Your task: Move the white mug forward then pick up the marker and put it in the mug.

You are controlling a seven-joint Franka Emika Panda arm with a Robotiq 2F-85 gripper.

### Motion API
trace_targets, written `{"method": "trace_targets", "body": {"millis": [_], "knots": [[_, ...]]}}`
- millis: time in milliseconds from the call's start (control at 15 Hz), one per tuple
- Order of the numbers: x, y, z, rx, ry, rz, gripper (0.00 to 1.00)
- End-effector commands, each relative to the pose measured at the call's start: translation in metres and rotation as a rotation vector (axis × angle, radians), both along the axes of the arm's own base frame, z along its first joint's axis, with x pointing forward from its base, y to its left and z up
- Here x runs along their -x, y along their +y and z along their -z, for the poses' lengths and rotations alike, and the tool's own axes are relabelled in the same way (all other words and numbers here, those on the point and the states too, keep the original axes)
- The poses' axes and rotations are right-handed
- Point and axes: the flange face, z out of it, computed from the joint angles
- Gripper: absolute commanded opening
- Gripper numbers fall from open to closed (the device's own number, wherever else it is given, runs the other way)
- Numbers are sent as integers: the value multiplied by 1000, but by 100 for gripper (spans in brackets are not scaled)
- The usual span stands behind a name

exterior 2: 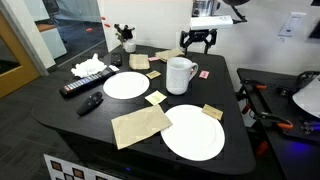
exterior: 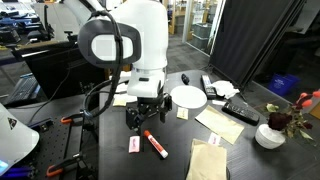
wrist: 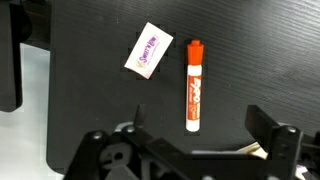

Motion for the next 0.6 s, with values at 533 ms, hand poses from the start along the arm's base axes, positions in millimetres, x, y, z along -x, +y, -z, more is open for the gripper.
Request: {"method": "trace_targets", "body": {"millis": [533], "knots": [[-14,-7,59,32,-5,48,100]]}}
